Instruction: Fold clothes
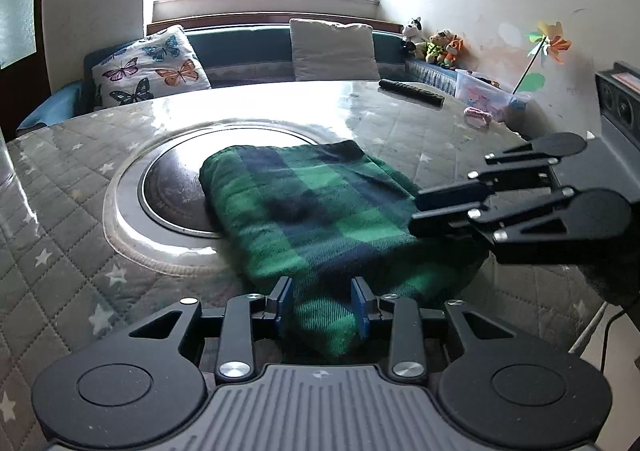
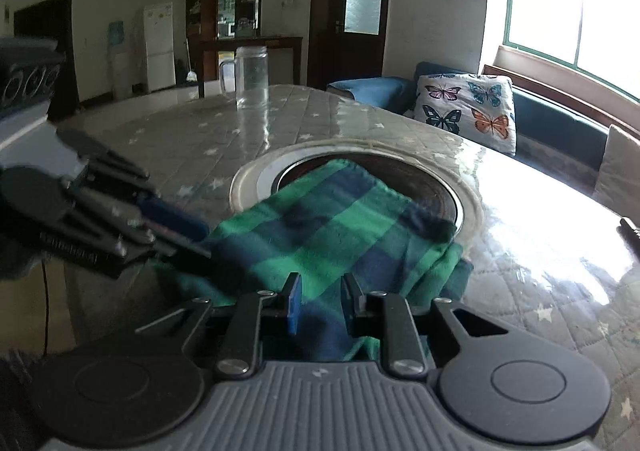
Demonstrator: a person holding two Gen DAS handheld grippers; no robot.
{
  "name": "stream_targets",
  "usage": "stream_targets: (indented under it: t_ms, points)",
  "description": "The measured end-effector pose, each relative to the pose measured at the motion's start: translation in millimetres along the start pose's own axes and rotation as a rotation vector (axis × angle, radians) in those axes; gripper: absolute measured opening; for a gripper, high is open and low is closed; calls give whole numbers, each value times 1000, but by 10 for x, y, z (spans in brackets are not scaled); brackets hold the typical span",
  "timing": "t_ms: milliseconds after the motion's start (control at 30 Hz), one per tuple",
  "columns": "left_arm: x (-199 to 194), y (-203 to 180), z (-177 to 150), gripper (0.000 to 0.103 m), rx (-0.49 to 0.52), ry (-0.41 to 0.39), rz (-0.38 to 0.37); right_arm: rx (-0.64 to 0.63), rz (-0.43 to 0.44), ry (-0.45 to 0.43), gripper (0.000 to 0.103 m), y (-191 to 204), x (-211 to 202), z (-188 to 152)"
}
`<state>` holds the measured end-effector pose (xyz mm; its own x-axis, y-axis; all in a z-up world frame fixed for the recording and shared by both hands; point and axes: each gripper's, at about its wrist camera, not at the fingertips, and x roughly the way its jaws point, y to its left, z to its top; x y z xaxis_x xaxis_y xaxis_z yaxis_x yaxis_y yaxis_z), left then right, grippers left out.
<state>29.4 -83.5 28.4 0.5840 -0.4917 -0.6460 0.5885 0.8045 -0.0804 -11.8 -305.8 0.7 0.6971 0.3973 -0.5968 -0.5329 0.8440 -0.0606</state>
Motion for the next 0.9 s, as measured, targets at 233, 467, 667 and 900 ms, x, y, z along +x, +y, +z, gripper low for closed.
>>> stream_targets:
  t_ms: [233,467,667,900]
  points:
    - [-22,-21,-70,36,32,-2,-17,25,-76,53,23,-81,44,-209]
    - [-31,-17,-109,37,38,-3,-31,6,-14,8,23,103,168,-25]
    - [-34,-15,-174,37,52,9,-38,-10,40,-31,23,260,275,132]
    - [-100,3,-228,42,64,9,-44,-12,-21,24,23,176,231,-86]
